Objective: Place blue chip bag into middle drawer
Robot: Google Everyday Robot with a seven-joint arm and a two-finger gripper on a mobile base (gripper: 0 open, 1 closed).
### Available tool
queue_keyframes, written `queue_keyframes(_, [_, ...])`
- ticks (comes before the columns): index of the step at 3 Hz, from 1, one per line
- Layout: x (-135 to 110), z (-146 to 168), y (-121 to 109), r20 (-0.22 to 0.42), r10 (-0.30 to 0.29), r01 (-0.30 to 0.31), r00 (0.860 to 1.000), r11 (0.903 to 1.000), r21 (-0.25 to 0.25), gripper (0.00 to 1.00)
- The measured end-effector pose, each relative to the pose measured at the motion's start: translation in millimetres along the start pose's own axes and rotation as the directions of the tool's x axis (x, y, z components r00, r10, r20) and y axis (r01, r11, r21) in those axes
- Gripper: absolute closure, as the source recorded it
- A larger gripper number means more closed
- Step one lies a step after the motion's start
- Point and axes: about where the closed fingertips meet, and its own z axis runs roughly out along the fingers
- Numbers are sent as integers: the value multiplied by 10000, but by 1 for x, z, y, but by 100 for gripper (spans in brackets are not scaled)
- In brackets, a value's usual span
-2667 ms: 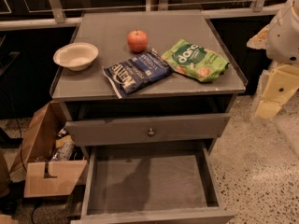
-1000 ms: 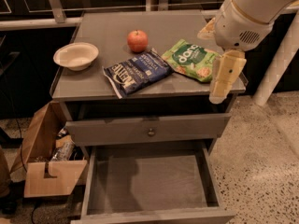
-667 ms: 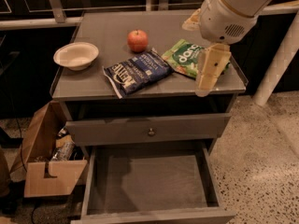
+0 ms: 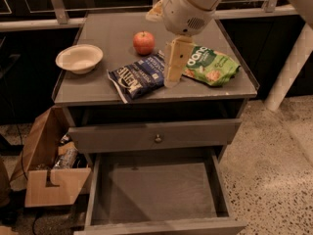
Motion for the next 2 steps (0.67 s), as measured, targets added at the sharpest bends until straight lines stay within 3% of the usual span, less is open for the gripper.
queue_keyframes(2, [4,6,-4,-215,-104,104,9997,9999,-5,0])
